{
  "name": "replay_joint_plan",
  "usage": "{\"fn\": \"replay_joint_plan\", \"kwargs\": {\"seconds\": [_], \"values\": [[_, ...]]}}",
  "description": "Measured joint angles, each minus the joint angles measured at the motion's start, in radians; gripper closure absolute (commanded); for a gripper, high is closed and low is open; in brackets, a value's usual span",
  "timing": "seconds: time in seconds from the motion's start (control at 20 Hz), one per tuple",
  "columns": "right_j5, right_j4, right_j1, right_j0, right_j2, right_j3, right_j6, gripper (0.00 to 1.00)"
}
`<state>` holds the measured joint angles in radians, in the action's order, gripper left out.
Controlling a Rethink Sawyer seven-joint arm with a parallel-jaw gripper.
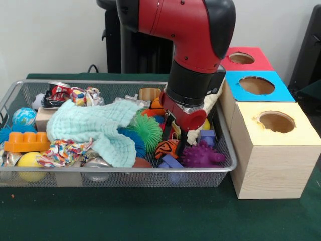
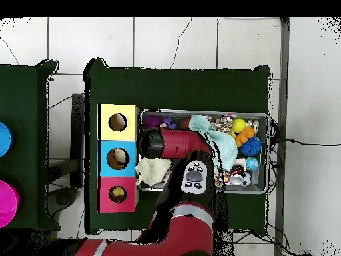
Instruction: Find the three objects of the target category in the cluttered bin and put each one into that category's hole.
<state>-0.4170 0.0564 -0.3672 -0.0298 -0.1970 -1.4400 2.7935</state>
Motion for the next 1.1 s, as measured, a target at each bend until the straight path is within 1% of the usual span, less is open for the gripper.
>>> {"fn": "replay_joint_plan", "kwargs": {"seconds": [0.25,0.45,0.5,0.8,1.1], "values": [[0.000,0.000,0.009,-0.012,0.000,0.001,0.000,0.00],[0.000,0.001,0.029,-0.020,0.001,0.002,0.000,0.00],[0.000,0.001,0.033,-0.022,0.001,0.002,0.000,1.00],[-0.004,0.001,0.041,-0.064,0.041,0.002,0.000,1.00],[-0.043,0.001,0.030,-0.092,0.066,0.002,0.000,1.00]]}}
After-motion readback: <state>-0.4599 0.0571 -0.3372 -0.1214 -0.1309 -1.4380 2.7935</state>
